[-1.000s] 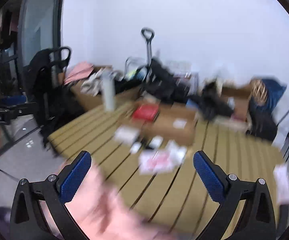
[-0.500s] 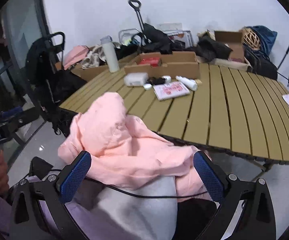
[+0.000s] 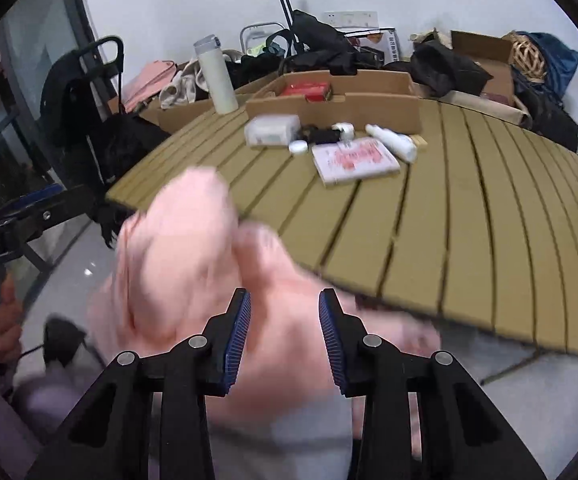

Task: Organize objects
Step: 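Reach the left gripper to the white translucent container and grasp it, then carry the white container into the cardboard tray and release it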

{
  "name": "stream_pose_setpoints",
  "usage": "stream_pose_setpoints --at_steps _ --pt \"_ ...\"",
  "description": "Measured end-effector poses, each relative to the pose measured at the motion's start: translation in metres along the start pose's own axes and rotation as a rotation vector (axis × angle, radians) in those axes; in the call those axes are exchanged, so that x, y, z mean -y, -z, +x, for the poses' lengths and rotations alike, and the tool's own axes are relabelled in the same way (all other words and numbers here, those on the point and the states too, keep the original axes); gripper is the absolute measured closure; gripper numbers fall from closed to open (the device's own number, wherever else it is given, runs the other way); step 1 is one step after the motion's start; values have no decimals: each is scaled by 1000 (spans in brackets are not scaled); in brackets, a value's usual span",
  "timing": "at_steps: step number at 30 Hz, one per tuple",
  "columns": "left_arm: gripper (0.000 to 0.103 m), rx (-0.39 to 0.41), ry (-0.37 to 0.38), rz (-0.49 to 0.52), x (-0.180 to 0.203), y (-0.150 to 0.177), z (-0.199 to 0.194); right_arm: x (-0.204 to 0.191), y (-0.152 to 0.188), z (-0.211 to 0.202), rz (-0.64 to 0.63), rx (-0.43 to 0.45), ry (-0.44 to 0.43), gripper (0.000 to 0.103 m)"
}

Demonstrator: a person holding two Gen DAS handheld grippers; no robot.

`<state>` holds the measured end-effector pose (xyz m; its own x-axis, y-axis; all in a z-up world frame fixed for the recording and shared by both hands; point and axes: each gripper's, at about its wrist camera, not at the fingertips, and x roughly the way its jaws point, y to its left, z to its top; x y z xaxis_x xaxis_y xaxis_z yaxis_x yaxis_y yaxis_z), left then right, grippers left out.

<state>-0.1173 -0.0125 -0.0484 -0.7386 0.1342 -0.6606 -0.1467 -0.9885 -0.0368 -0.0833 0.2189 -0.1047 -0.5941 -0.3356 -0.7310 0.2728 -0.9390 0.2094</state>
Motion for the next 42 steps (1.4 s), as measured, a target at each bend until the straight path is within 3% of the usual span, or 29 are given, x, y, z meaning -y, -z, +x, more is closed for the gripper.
stream_pose_setpoints --at_steps 3,6,9,11,12,13,15,16,17,18,20,26,30,35,39,42 --pt "0 55 -3 -9 -16 -39 41 10 -45 22 52 3 -74 58" --pt "0 8 51 -57 -32 -71 99 15 -94 54 71 33 -94 25" --pt "2 -49 136 -77 -42 -96 163 21 -144 100 88 41 -143 22" --pt "16 -78 151 -82 -46 -105 199 24 -169 130 88 26 -147 22" --pt "21 -103 172 -87 -48 -108 220 25 -183 153 84 -6 -140 23" --pt "33 -129 202 -104 -52 -109 235 25 -194 175 79 -21 -141 34" --pt "42 -184 327 -208 -66 -107 265 25 -209 209 80 -48 -141 58" --pt "51 -224 368 -264 -73 -103 280 27 -215 224 86 -64 -136 67" --pt "61 -249 397 -283 -76 -99 289 29 -218 239 96 -79 -130 70" --pt "60 -259 426 -295 -77 -95 294 30 -220 253 109 -106 -138 75" --pt "60 -232 434 -310 -81 -90 291 32 -221 263 145 -116 -202 76" --pt "70 -213 364 -242 -73 -95 256 18 -224 257 125 -128 -206 76" --pt "71 -162 364 -188 -51 -99 193 13 -213 199 134 -70 -240 76" --pt "71 -99 404 -196 -9 -85 115 6 -169 103 124 2 -220 76" --pt "71 -90 421 -161 21 -78 90 9 -130 55 148 17 -179 76" --pt "71 -93 427 -135 36 -84 84 17 -127 33 173 57 -171 76"
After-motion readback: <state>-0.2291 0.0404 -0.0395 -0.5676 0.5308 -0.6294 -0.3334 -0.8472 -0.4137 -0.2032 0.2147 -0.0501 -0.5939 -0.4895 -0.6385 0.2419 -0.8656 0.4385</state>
